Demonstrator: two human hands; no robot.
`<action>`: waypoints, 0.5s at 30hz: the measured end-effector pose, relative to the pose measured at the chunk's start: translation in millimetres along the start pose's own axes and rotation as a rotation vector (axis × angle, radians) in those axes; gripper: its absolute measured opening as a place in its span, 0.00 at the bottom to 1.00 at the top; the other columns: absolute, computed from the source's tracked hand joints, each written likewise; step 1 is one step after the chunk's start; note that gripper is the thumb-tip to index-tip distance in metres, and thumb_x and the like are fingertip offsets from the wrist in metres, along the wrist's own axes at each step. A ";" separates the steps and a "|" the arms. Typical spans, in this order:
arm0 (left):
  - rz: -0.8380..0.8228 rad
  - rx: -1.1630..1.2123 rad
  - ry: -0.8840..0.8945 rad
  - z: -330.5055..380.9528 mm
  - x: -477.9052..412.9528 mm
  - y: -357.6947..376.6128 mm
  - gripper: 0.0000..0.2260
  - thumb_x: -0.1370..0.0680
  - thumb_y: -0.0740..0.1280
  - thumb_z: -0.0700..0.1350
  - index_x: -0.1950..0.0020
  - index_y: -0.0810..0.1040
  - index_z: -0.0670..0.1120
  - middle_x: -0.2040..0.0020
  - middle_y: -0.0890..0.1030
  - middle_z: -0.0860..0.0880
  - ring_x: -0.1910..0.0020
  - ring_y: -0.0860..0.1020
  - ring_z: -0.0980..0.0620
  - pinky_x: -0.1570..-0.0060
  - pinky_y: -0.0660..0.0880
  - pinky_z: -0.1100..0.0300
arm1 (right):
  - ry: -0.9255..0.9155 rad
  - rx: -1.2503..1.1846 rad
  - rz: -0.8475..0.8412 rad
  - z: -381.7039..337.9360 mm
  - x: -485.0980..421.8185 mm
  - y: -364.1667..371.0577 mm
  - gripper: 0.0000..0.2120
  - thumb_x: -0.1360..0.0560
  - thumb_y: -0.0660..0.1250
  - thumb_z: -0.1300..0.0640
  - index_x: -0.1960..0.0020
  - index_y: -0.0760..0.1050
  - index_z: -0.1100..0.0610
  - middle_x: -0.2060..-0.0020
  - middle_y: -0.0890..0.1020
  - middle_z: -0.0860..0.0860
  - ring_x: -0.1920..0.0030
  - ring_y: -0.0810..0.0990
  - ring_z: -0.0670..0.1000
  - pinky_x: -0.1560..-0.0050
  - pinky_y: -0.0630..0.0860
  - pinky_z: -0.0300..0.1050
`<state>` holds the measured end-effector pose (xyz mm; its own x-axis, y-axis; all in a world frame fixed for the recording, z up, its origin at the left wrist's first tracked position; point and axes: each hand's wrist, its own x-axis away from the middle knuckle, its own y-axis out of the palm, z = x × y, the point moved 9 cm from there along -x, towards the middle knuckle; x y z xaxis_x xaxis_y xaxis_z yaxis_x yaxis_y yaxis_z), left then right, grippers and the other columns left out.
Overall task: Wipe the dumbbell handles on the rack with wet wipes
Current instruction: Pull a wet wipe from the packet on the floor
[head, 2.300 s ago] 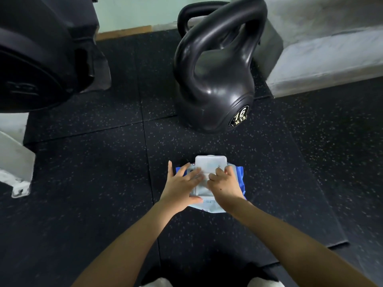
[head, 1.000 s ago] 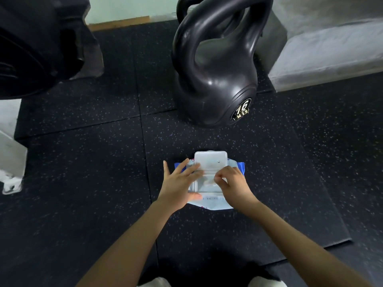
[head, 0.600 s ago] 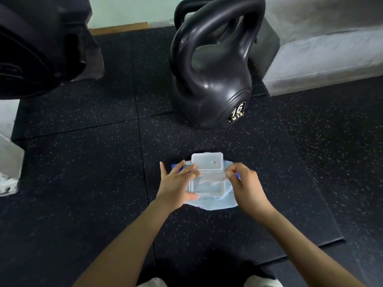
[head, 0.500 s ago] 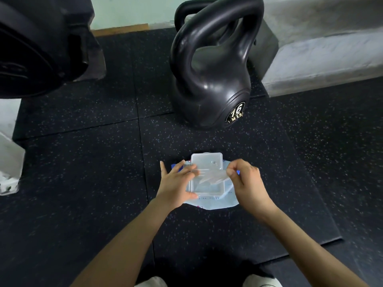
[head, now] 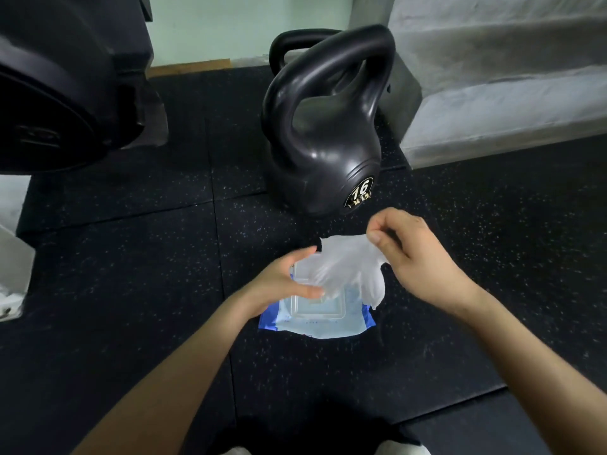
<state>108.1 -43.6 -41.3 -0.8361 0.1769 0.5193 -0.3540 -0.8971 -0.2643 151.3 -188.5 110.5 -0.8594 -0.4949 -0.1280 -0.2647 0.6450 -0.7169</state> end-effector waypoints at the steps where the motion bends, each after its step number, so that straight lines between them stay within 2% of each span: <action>1: -0.047 0.073 0.061 20.7 2.2 -1.2 0.33 0.33 0.77 0.43 0.31 0.68 0.54 0.36 0.71 0.61 0.34 0.67 0.63 0.33 0.63 0.62 | -0.013 -0.023 -0.058 -4.0 -5.6 2.5 0.10 0.25 0.59 0.59 0.62 0.68 0.47 0.68 0.72 0.40 0.64 0.71 0.42 0.58 0.64 0.34; 3: -0.042 0.082 0.163 50.5 -1.6 -7.6 0.22 0.32 0.76 0.41 0.42 0.77 0.53 0.47 0.81 0.58 0.46 0.77 0.65 0.46 0.72 0.68 | -0.042 -0.031 -0.113 -10.8 -20.1 0.5 0.12 0.23 0.59 0.60 0.62 0.68 0.46 0.69 0.73 0.43 0.66 0.71 0.44 0.63 0.65 0.33; 5: 0.182 0.088 0.199 72.0 -6.2 -30.7 0.08 0.33 0.76 0.45 0.58 0.80 0.52 0.60 0.83 0.52 0.59 0.80 0.58 0.57 0.76 0.59 | -0.050 0.014 -0.094 -11.8 -39.4 -10.9 0.09 0.22 0.59 0.59 0.59 0.70 0.50 0.68 0.75 0.46 0.66 0.72 0.47 0.65 0.67 0.38; 6: 0.309 0.060 0.219 79.0 -8.6 -44.7 0.06 0.34 0.75 0.48 0.63 0.79 0.51 0.64 0.83 0.49 0.63 0.79 0.54 0.60 0.76 0.54 | -0.035 0.047 -0.073 -9.7 -50.5 -18.8 0.07 0.21 0.59 0.60 0.58 0.70 0.52 0.67 0.76 0.47 0.66 0.73 0.49 0.63 0.68 0.42; 7: 0.407 0.006 0.227 84.4 -10.2 -55.9 0.08 0.34 0.75 0.50 0.66 0.77 0.50 0.67 0.81 0.47 0.67 0.77 0.51 0.63 0.74 0.54 | -0.001 0.072 -0.056 -5.2 -61.2 -26.9 0.07 0.21 0.60 0.60 0.58 0.69 0.54 0.66 0.76 0.48 0.65 0.73 0.50 0.63 0.68 0.44; 9: 0.511 -0.039 0.244 99.4 -11.2 -76.8 0.10 0.32 0.75 0.49 0.66 0.76 0.46 0.70 0.78 0.46 0.70 0.73 0.51 0.67 0.70 0.53 | 0.082 0.082 -0.023 1.7 -80.7 -44.8 0.06 0.22 0.60 0.61 0.57 0.69 0.54 0.66 0.76 0.47 0.65 0.74 0.49 0.63 0.69 0.44; 11: 0.523 0.014 0.232 122.5 -7.8 -94.5 0.08 0.33 0.74 0.49 0.62 0.78 0.48 0.66 0.81 0.47 0.67 0.78 0.49 0.62 0.75 0.49 | 0.166 0.026 0.011 -0.4 -98.8 -66.9 0.05 0.22 0.62 0.62 0.56 0.72 0.54 0.64 0.78 0.46 0.62 0.76 0.48 0.59 0.72 0.43; 12: 0.516 0.023 0.205 136.1 -3.3 -101.5 0.07 0.33 0.73 0.48 0.60 0.79 0.49 0.64 0.82 0.49 0.64 0.80 0.49 0.60 0.77 0.48 | 0.210 -0.019 0.021 -3.4 -106.5 -79.1 0.06 0.23 0.62 0.62 0.55 0.73 0.53 0.64 0.78 0.44 0.61 0.77 0.45 0.58 0.73 0.40; 13: 0.513 0.003 0.169 151.5 3.8 -107.6 0.07 0.32 0.74 0.46 0.56 0.79 0.49 0.63 0.83 0.50 0.62 0.81 0.49 0.58 0.78 0.50 | 0.249 -0.065 0.024 -8.6 -112.5 -91.1 0.08 0.23 0.62 0.63 0.53 0.75 0.51 0.64 0.78 0.41 0.61 0.77 0.41 0.58 0.73 0.34; 15: 0.531 -0.034 0.100 186.6 24.7 -121.7 0.12 0.30 0.73 0.43 0.48 0.77 0.50 0.62 0.81 0.54 0.60 0.80 0.53 0.59 0.75 0.63 | 0.316 -0.140 0.006 -24.6 -120.4 -115.4 0.14 0.22 0.61 0.65 0.50 0.78 0.48 0.65 0.77 0.37 0.65 0.75 0.36 0.62 0.69 0.28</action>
<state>208.7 -5.5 155.3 -0.9389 -0.2579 0.2280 0.1158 -0.8604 -0.4963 274.5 -189.0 225.5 -0.9484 -0.2999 0.1024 -0.2976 0.7317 -0.6133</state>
